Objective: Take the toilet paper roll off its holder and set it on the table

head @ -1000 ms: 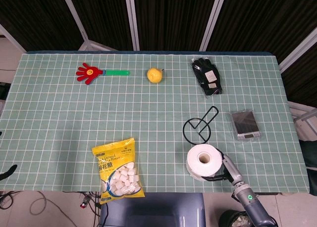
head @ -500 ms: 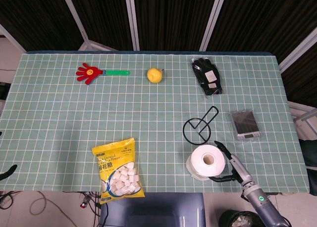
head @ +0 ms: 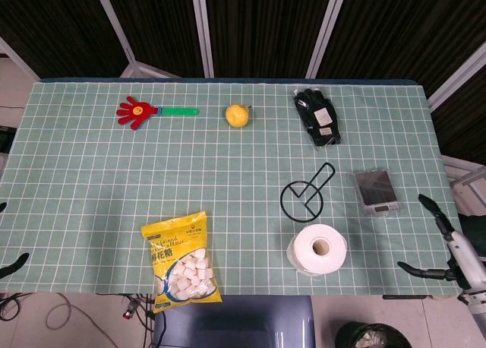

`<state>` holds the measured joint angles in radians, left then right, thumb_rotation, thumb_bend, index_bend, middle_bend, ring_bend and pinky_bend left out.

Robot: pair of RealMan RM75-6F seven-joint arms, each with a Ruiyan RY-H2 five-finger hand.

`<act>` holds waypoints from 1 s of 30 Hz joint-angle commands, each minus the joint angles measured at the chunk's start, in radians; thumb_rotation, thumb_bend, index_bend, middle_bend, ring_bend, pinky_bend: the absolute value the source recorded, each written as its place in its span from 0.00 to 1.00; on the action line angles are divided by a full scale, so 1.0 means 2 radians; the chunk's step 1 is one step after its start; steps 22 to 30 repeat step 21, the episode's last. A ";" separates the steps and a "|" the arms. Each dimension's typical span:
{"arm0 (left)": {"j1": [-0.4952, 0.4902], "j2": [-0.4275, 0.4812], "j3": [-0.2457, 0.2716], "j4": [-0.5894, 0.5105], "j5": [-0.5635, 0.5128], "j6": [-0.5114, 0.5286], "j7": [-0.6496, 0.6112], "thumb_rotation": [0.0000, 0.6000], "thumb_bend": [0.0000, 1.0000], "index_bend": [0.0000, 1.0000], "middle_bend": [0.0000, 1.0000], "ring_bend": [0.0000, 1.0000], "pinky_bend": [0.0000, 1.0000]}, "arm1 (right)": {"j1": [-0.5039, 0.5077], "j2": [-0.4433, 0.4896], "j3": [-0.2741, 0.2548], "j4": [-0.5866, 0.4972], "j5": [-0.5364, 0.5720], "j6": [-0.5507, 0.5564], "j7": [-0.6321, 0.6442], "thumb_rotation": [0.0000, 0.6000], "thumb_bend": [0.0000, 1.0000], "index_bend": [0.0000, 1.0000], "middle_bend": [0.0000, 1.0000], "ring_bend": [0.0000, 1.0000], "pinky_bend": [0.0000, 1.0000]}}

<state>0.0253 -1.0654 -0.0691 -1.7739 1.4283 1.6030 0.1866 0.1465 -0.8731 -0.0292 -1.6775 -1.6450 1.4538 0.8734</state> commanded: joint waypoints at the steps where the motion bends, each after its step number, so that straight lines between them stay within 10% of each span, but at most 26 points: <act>1: 0.001 0.000 -0.001 0.000 -0.001 0.001 -0.002 1.00 0.12 0.14 0.00 0.00 0.00 | -0.044 -0.011 0.022 -0.021 0.049 0.064 -0.260 1.00 0.00 0.00 0.00 0.00 0.00; 9: 0.001 0.003 -0.003 0.003 -0.005 0.000 -0.011 1.00 0.12 0.14 0.00 0.00 0.00 | -0.059 -0.074 0.028 0.001 0.041 0.098 -0.469 1.00 0.00 0.00 0.00 0.00 0.00; 30: 0.000 0.007 -0.005 0.008 -0.005 -0.001 -0.023 1.00 0.12 0.14 0.00 0.00 0.00 | -0.058 -0.092 0.032 0.025 0.036 0.089 -0.498 1.00 0.00 0.00 0.00 0.00 0.00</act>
